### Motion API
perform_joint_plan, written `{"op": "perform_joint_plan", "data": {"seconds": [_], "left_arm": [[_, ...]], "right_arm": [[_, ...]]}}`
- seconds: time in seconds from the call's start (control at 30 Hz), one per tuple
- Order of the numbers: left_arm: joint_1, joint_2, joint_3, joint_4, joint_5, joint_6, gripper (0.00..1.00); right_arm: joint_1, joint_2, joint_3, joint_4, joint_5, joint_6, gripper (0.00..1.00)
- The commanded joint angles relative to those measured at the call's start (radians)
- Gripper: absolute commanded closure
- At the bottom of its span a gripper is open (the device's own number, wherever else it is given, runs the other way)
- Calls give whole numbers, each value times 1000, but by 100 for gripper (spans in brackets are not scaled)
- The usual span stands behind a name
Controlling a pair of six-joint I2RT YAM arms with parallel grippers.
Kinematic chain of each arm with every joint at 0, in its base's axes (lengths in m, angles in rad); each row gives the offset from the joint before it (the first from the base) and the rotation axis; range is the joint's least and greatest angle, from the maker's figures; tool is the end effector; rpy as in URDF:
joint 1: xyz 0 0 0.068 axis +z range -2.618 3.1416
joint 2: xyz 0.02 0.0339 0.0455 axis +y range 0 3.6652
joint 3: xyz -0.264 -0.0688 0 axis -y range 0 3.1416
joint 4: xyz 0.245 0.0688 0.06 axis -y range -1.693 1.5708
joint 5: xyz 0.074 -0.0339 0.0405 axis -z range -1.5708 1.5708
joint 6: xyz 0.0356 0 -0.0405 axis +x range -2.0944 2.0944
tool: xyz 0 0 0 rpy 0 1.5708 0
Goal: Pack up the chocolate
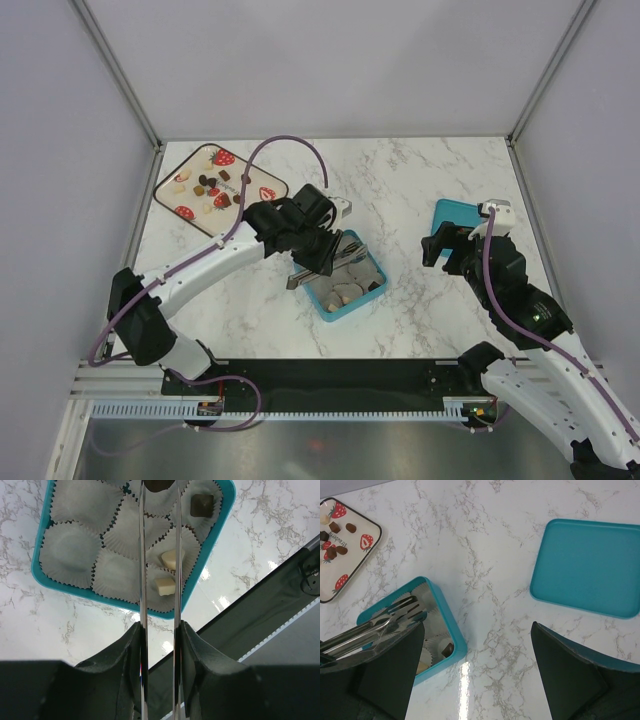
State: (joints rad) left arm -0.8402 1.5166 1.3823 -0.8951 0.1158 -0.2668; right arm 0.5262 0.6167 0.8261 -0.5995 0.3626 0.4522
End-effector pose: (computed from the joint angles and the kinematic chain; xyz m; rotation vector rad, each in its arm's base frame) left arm 0.2057 -0.2358 0.3100 0.8029 2.5701 -0.5255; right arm 0.1196 0.0549 0.3350 0.1656 1.9386 0.2956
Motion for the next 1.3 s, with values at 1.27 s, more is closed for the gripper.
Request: {"op": "perform_joint_plan", "data": {"seconds": [1.27], "left_arm": [[-13, 56, 14, 84, 36, 18, 53]], "right_arm": [[-2, -6, 22, 9, 15, 0, 4]]}}
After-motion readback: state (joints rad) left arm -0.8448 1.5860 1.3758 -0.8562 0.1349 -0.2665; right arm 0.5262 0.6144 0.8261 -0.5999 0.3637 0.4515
